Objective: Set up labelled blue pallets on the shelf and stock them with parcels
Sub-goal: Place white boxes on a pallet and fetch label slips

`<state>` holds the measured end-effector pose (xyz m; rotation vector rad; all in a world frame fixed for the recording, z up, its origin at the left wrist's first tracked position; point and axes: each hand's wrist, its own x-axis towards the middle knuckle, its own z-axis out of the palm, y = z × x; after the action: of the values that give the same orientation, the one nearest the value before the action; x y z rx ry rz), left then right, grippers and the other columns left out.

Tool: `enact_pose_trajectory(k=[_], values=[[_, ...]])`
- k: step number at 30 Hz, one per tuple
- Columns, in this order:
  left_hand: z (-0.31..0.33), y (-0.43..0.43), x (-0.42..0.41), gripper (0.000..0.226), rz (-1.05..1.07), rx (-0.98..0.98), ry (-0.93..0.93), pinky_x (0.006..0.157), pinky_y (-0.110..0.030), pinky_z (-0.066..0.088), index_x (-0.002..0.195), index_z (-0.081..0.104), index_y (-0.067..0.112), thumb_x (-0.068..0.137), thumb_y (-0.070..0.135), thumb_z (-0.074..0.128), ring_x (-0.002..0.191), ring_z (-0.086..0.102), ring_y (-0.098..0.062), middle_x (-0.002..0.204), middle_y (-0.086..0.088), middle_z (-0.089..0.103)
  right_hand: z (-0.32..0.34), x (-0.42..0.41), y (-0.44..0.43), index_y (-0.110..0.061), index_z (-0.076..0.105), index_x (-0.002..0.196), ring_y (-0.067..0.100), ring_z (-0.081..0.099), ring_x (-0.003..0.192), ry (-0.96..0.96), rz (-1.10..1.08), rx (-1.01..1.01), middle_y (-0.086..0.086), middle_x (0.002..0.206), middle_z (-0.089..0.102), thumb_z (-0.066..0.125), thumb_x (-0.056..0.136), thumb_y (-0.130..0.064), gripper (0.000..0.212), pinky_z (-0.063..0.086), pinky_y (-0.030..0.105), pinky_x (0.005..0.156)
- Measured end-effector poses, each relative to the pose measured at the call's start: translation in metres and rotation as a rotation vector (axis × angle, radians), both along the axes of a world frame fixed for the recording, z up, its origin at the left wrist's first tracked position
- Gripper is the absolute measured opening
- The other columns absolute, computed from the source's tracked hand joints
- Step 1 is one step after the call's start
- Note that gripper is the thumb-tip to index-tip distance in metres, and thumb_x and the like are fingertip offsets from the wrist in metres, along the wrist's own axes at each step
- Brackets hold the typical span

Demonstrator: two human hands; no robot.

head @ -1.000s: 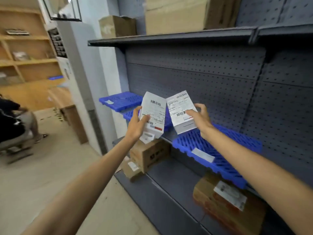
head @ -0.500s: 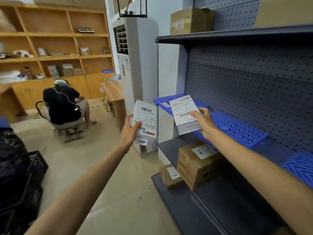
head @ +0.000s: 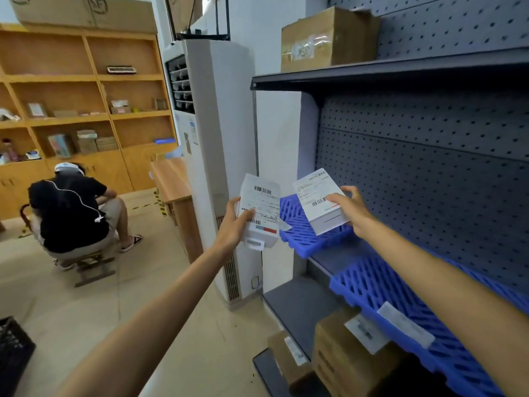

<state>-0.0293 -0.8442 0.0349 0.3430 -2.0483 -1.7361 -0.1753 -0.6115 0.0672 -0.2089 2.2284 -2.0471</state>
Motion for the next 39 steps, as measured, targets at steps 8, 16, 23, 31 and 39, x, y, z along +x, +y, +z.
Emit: enact_pose_trajectory(k=[8, 16, 23, 31, 39], values=[[-0.011, -0.035, -0.147, 0.036, -0.109, 0.035, -0.198, 0.059, -0.027, 0.057, 0.131, 0.028, 0.021, 0.101, 0.022, 0.048, 0.081, 0.067, -0.02, 0.115, -0.009, 0.062, -0.036, -0.11, -0.031, -0.013, 0.047, 0.126, 0.021, 0.056, 0.087, -0.023, -0.107, 0.106, 0.008, 0.112, 0.057, 0.068, 0.087, -0.021, 0.045, 0.043, 0.028, 0.058], [-0.044, -0.038, -0.246, 0.052, -0.173, 0.125, -0.326, 0.087, -0.041, 0.053, 0.141, 0.03, 0.024, 0.095, 0.031, 0.054, 0.104, 0.059, -0.028, 0.128, -0.01, 0.052, -0.077, -0.153, -0.031, -0.008, 0.055, 0.12, 0.019, 0.054, 0.092, 0.008, -0.32, 0.152, 0.008, 0.112, 0.059, 0.064, 0.091, -0.018, 0.032, 0.041, 0.028, 0.064], [-0.056, -0.067, -0.295, 0.051, -0.355, -0.031, -0.419, 0.096, -0.043, 0.051, 0.144, 0.035, 0.019, 0.098, 0.031, 0.053, 0.117, 0.055, -0.035, 0.138, -0.016, 0.045, -0.098, -0.163, -0.03, 0.0, 0.06, 0.122, 0.02, 0.055, 0.092, -0.025, -0.461, 0.274, 0.013, 0.11, 0.063, 0.06, 0.094, -0.012, 0.03, 0.043, 0.025, 0.066], [-0.062, -0.092, -0.331, 0.053, -0.546, -0.431, -0.438, 0.105, -0.048, 0.042, 0.139, 0.043, 0.009, 0.095, 0.037, 0.052, 0.12, 0.052, -0.039, 0.138, -0.02, 0.046, -0.088, -0.151, -0.056, -0.009, 0.066, 0.11, 0.022, 0.057, 0.091, -0.038, -0.62, 0.532, 0.014, 0.109, 0.066, 0.05, 0.085, -0.039, 0.042, 0.042, 0.033, 0.073], [-0.009, -0.081, -0.316, 0.053, -0.641, -1.194, -0.029, 0.098, -0.046, 0.043, 0.144, 0.038, 0.019, 0.095, 0.031, 0.055, 0.124, 0.045, -0.036, 0.137, -0.014, 0.044, -0.063, -0.085, -0.041, -0.018, 0.054, 0.127, 0.028, 0.056, 0.117, 0.035, -0.575, 0.989, 0.007, 0.131, 0.06, 0.052, 0.097, -0.025, 0.031, 0.045, 0.037, 0.097]])
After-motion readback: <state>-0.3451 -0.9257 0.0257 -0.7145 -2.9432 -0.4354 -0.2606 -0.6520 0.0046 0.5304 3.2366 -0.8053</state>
